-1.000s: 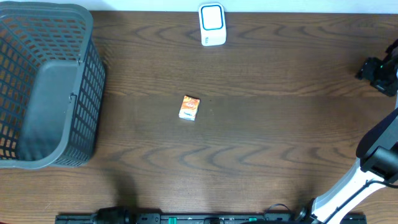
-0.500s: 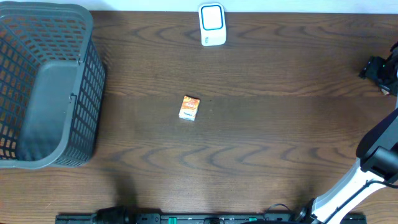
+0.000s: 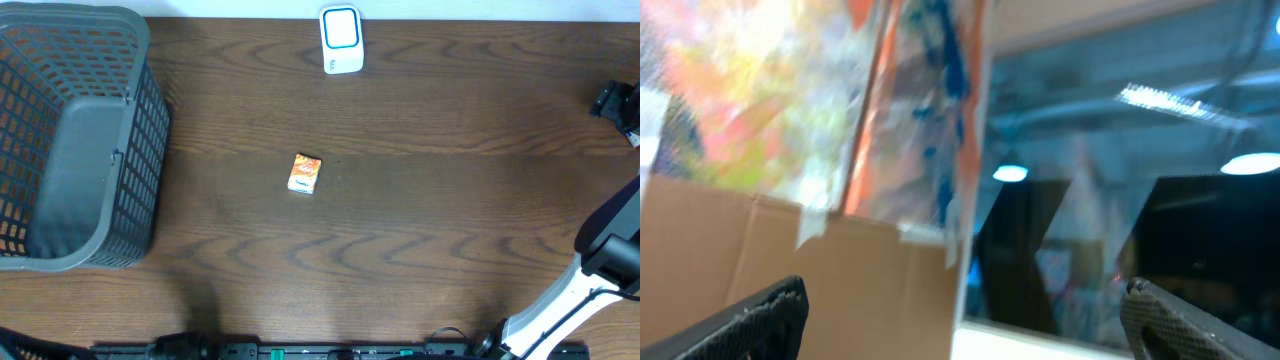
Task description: Scan the item barcode
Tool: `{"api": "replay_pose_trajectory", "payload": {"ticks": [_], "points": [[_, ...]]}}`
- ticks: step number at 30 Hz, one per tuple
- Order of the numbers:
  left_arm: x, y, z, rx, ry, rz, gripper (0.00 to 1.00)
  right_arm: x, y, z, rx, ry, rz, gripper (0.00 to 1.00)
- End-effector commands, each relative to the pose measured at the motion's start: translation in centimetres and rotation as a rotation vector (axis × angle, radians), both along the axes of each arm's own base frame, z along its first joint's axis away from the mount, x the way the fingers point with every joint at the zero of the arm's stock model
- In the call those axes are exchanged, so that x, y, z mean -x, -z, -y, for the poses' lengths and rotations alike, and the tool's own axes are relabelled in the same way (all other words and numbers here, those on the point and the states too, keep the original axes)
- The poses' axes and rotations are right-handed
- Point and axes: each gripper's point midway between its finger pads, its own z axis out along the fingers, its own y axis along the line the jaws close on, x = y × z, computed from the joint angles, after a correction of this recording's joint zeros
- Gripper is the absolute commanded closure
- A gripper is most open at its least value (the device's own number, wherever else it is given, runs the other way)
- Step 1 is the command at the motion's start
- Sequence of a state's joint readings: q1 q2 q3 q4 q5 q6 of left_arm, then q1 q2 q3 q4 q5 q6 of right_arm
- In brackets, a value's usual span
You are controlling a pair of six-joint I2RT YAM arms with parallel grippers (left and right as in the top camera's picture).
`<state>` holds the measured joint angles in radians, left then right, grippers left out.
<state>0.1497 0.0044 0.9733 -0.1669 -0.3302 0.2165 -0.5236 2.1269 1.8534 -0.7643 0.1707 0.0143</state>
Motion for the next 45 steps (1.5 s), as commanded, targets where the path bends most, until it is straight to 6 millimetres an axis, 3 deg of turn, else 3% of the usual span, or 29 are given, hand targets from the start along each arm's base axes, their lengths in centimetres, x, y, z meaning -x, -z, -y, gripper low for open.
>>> {"api": "replay_pose_trajectory", "payload": {"ticks": [1,3,8,15,18,30,38,45], "points": [[0.7,2.1,-2.9,0.126,-0.158,-0.048,0.00,0.0,1.2,1.6,0.055,-0.042,-0.043,0.08],[0.6,3.6,-3.8,0.171,-0.214,-0.108,0.01,-0.1,1.6,2.6,0.091,-0.033,-0.053,0.08],[-0.9,6.0,-4.0,0.215,-0.185,-0.201,0.01,-0.2,4.3,3.3,0.102,-0.097,-0.111,0.03],[-1.4,7.2,-4.1,0.268,-0.155,-0.217,0.00,-0.6,9.1,3.6,0.092,-0.210,-0.182,0.01],[-1.5,7.5,-4.1,0.270,-0.157,-0.231,0.01,-0.7,10.2,4.2,0.107,-0.224,-0.192,0.01],[-2.4,10.4,-4.2,0.308,-0.157,-0.351,0.01,-0.7,9.7,7.2,0.122,-0.144,-0.099,0.01],[-2.5,10.5,-4.2,0.309,-0.158,-0.355,0.01,-2.5,10.1,4.1,-0.119,-0.056,0.082,0.01],[-2.6,11.1,-4.2,0.311,-0.162,-0.384,0.00,-2.1,10.3,4.1,-0.141,0.038,0.089,0.01]]}}
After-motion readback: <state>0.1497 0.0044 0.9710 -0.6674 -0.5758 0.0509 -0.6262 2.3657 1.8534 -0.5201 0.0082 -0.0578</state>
